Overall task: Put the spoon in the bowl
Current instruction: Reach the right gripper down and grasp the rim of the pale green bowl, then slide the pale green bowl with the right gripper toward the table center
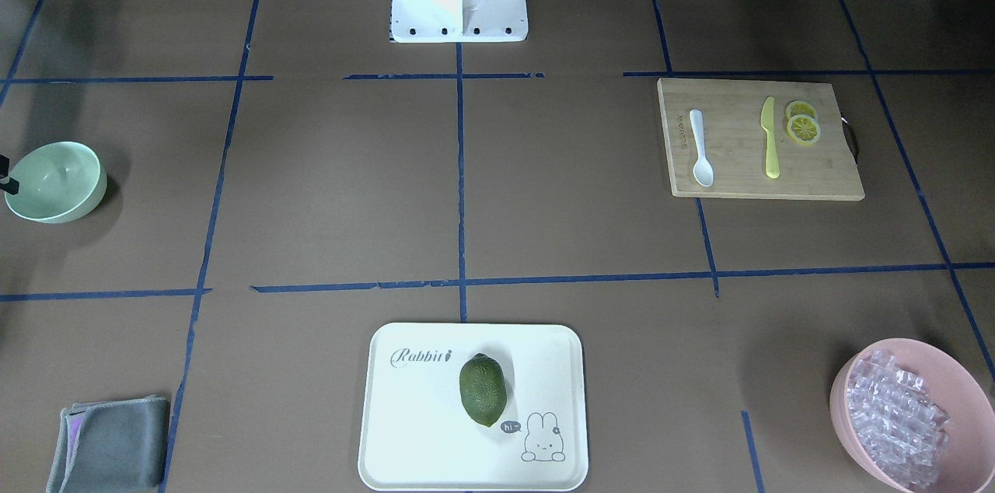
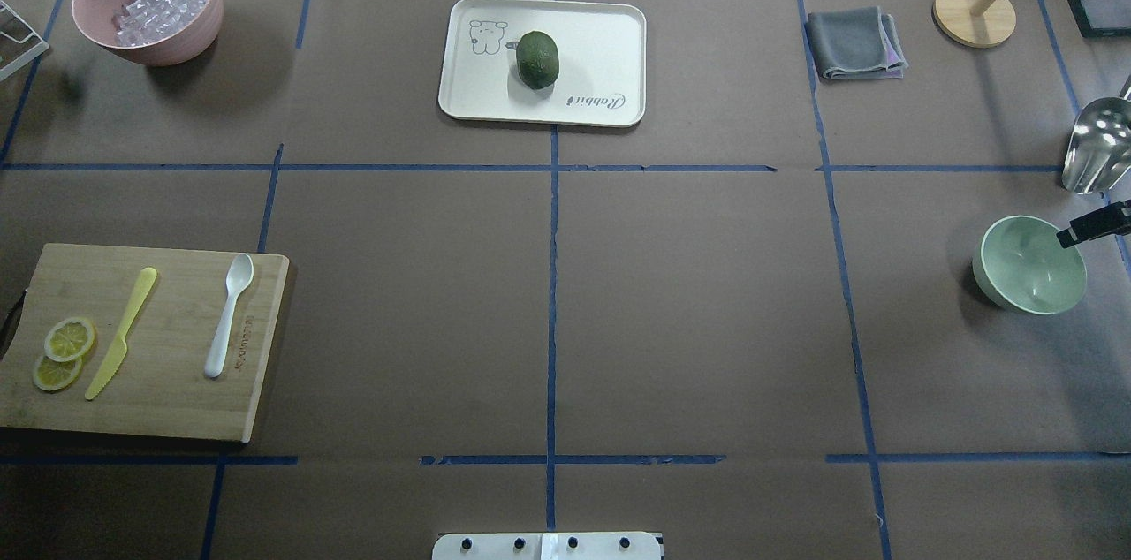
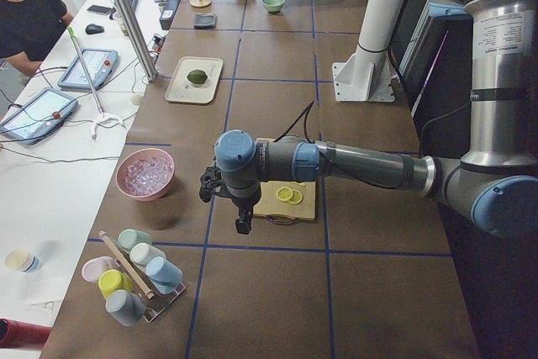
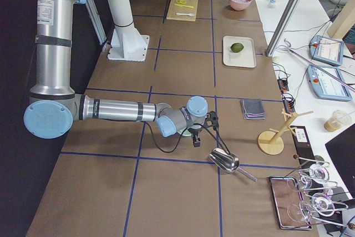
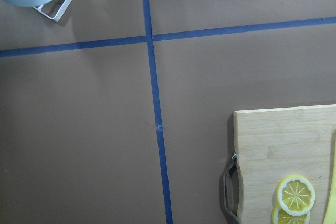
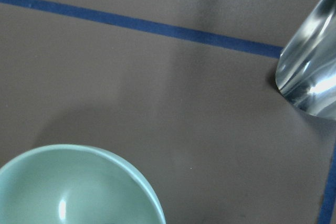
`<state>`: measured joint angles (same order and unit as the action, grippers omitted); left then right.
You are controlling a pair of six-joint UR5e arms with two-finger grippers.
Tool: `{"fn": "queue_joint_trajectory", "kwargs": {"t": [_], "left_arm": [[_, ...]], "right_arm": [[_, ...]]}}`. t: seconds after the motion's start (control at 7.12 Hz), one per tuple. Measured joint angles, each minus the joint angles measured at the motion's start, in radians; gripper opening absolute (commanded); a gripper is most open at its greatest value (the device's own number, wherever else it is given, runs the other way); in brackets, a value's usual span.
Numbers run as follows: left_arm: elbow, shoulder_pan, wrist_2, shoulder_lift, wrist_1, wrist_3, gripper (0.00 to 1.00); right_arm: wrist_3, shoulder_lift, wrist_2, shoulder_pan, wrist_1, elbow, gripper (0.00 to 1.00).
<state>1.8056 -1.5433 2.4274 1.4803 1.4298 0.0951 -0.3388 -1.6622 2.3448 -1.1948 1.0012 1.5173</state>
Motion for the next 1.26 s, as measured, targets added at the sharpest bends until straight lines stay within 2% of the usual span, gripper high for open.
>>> {"fn": "queue_joint_trajectory", "kwargs": {"t": [0.14, 0.28, 0.84, 0.98, 1.26], "left_arm": [[0.001, 0.0, 0.014, 0.0, 0.001, 0.0, 1.0], [0.001, 0.0, 0.028, 0.0, 0.001, 0.0, 1.0], [0.001, 0.0, 0.039, 0.0, 0.003, 0.0, 1.0], [-0.001, 0.0, 0.039, 0.0, 0.003, 0.001, 1.0], [-0.001, 0.0, 0.039, -0.001, 0.003, 0.004, 1.0]], "right_arm": [[-0.023, -0.003, -0.007, 0.032, -0.034, -0.02, 0.25], [-0.037, -0.005, -0.015, 0.056, -0.049, -0.025, 0.0], [-0.084, -0.04, -0.008, 0.071, -0.132, -0.014, 0.0], [-0.127, -0.039, 0.011, 0.074, -0.129, 0.024, 0.0], [-0.356, 0.004, 0.044, 0.126, -0.117, 0.141, 0.0]]}}
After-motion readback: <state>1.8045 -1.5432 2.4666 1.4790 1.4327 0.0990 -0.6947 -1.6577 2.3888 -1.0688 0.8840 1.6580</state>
